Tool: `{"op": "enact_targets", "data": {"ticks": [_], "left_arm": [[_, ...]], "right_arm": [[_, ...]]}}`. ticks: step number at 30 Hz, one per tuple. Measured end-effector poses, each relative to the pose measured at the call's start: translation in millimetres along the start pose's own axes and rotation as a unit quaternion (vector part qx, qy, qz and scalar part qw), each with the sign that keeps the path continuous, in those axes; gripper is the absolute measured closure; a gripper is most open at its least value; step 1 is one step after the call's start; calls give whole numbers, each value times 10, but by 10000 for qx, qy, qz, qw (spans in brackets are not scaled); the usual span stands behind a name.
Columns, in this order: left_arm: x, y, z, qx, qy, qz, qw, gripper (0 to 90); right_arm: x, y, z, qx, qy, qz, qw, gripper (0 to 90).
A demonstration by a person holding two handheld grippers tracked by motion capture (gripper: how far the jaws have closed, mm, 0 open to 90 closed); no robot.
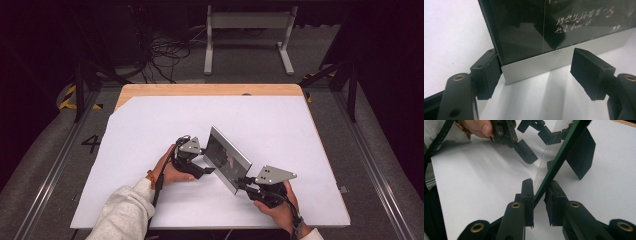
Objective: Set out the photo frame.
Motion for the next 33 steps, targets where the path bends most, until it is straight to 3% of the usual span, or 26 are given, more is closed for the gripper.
{"op": "enact_targets", "data": {"ticks": [9, 12, 20, 25, 33], "left_arm": [[-80, 37, -45, 41, 20, 61, 10000, 268], [-107, 58, -66, 65, -61, 77, 9999, 279], [-86, 87, 130, -542, 77, 209, 9983, 217], [-120, 34, 185, -575, -82, 162, 9982, 234], [-100, 47, 181, -567, -1, 156, 9983, 312]], "right_arm": [[-31, 28, -41, 70, -19, -41, 10000, 792], [-43, 52, -59, 80, -52, -52, 9999, 778], [-50, 160, -74, 84, -93, -150, 9998, 769], [-32, 189, -97, 96, -66, -118, 9999, 823], [-29, 174, -99, 99, -52, -137, 9998, 825]]}}
Point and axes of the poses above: each handheld gripper's, and its own axes: y roughly backward along the jaws, z roughly out of its top, x roughly to its left, the point moved 8 cm from there along -y, roughly forward along the jaws, and after that the axes turned 7 degrees about y, right-handed, at the moved point
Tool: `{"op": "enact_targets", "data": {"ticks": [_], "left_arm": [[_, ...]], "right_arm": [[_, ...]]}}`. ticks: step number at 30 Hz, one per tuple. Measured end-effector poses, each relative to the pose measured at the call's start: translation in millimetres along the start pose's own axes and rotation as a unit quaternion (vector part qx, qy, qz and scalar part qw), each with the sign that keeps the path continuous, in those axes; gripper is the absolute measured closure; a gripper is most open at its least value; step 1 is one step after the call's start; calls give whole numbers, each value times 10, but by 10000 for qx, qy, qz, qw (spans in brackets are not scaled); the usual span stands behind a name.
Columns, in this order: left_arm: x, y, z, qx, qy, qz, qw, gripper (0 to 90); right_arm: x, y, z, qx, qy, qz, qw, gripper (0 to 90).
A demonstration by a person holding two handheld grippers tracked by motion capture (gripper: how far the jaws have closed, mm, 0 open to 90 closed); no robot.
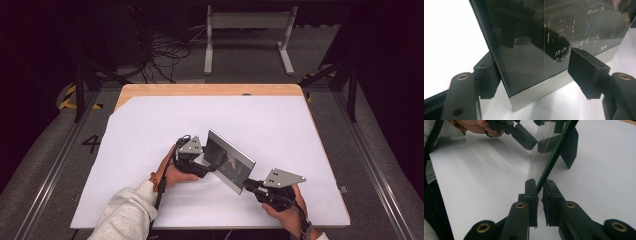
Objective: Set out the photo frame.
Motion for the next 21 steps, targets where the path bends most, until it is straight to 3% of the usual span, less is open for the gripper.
{"op": "enact_targets", "data": {"ticks": [10, 21], "left_arm": [[27, 115, -51, 50, 54, -20, 10000, 429], [3, 274, -156, 184, 5, 162, 9997, 563]], "right_arm": [[-33, -14, 0, 2, -42, -106, 9999, 824], [-119, -63, 15, -18, -119, -219, 9997, 825]]}}
Point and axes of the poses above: each handheld gripper's, and its own axes: y roughly backward along the jaws, z roughly out of its top, x roughly to its left, the point moved 8 cm from there along -y, roughly forward along the jaws, and after that the axes turned 7 degrees about y, right-handed, at the moved point
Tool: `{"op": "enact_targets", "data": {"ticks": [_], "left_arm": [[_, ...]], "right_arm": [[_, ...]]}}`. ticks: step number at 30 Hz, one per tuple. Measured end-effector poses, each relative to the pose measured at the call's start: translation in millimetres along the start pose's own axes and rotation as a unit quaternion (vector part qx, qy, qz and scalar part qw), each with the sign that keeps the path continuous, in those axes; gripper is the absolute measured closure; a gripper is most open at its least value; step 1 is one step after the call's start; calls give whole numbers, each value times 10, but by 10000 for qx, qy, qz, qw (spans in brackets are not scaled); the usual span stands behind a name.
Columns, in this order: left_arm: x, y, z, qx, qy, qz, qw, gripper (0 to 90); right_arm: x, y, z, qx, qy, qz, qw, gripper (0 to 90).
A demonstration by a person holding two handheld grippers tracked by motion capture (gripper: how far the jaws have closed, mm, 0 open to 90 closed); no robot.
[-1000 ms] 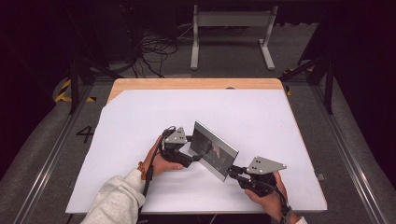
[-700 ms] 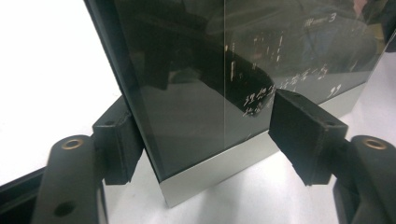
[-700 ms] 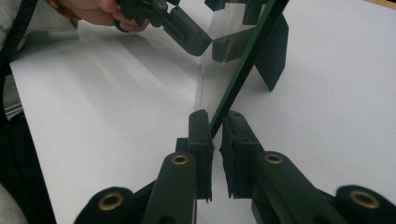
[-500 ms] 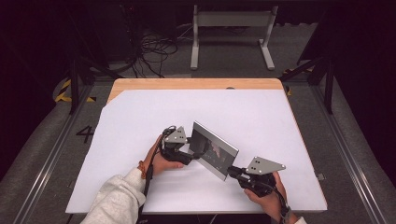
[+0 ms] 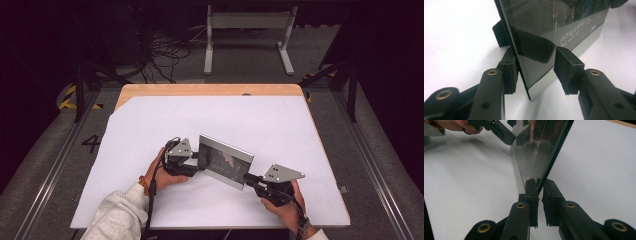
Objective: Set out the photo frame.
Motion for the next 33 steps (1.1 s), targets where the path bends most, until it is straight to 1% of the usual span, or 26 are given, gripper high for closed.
{"op": "enact_targets", "data": {"ticks": [5, 7, 9, 13, 15, 18, 21, 31, 33], "left_arm": [[-22, 41, -37, 29, 8, 82, 10000, 585], [-41, 69, -72, 39, 22, 71, 10000, 601], [-48, 89, -88, 25, 59, 63, 10000, 621], [-67, 112, -117, 55, 40, 121, 9999, 634], [-82, 122, -133, 92, 11, 185, 9998, 638], [-95, 133, -147, 103, 6, 205, 9997, 643], [-113, 151, -168, 85, 51, 146, 9998, 659], [-144, 142, -212, 167, 38, 206, 9996, 679], [-153, 128, -224, 189, 41, 192, 9996, 679]], "right_arm": [[-13, -35, 10, -5, -17, 0, 10000, 818], [-20, -58, 14, -16, -37, -1, 10000, 814], [-31, -71, 19, 4, -26, -55, 10000, 811], [-49, -96, 30, -3, -53, -93, 9999, 803], [-55, -105, 33, -10, -62, -90, 9999, 800], [-62, -113, 36, -6, -70, -107, 9999, 796], [-74, -125, 39, 3, -48, -124, 9999, 789], [-98, -153, 37, 36, -27, -165, 9999, 776], [-101, -160, 37, 35, -38, -168, 9998, 772]]}}
Point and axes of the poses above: each handheld gripper's, and its own axes: y roughly backward along the jaws, z roughly out of its top, x roughly to its left, the point moved 8 cm from there along -y, roughly forward along the jaws, and after that the axes turned 7 degrees about y, right-handed, at the moved point
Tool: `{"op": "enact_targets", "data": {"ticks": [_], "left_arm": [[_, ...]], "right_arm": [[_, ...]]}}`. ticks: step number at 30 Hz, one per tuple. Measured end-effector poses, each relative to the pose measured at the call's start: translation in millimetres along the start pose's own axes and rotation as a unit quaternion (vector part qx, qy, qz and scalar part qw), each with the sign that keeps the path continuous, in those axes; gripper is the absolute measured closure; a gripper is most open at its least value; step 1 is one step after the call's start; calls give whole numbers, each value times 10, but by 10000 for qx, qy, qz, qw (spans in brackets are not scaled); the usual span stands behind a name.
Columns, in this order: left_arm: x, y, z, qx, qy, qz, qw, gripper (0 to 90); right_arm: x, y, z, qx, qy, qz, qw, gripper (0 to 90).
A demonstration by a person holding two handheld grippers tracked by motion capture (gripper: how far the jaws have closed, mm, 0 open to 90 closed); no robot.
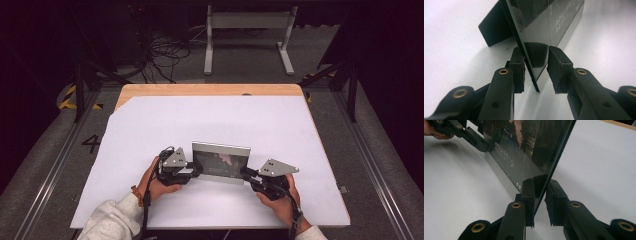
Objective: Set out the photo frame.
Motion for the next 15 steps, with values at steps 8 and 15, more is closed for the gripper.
{"op": "enact_targets", "data": {"ticks": [8, 15], "left_arm": [[-35, -56, -39, 164, -60, 56, 9998, 674], [-50, -92, -52, 240, -121, 149, 9995, 666]], "right_arm": [[-33, -12, -3, 8, -18, -51, 10000, 764], [-59, -21, -2, 19, -36, -84, 10000, 758]]}}
Point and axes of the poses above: each handheld gripper's, and its own axes: y roughly backward along the jaws, z roughly out of its top, x roughly to its left, the point moved 8 cm from there along -y, roughly forward along the jaws, and after that the axes turned 7 degrees about y, right-handed, at the moved point
